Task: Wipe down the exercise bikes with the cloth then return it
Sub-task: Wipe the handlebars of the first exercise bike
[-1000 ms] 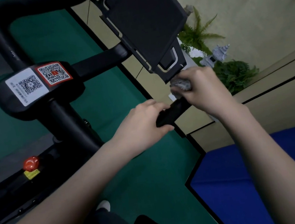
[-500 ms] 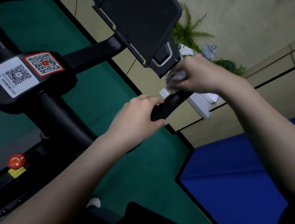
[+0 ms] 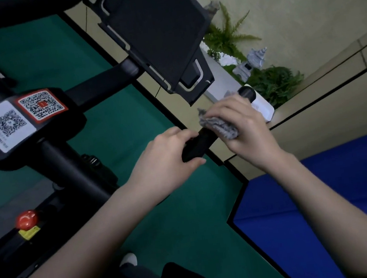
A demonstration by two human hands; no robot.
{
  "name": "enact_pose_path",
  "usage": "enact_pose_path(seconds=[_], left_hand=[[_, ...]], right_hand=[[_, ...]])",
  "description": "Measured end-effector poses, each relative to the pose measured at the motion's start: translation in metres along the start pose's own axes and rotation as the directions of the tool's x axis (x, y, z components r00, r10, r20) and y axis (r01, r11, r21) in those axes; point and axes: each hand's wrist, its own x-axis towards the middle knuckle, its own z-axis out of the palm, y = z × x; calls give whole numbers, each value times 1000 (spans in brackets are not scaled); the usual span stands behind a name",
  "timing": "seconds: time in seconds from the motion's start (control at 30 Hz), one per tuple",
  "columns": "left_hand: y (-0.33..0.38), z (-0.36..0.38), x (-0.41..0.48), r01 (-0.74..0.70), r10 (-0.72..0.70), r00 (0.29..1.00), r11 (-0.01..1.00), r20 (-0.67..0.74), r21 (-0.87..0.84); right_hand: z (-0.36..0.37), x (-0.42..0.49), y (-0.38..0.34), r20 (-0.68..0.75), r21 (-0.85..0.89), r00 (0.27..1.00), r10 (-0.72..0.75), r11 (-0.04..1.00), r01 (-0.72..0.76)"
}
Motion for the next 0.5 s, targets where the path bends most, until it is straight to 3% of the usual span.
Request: enact_pose_path(seconds=[0.13,0.27,0.4,0.5], left_hand=[[1,-1,-1,15,-15,1000,1000,-1,-9],[5,-3,-4,20,-20,1000,1000,11,19],[10,-3,5,34,-34,999,998,3,61],[17,-1,17,17,-17,1000,997,0,76]], right_hand=[[7,2,13,-285,-51,956,76,994,-94],[-2,9,25,-463,-40,868,180,974,-224],[-7,12,21,-509,311,711,485,874,-373],[-16,18,27,-355,569,647,675,705,-423]])
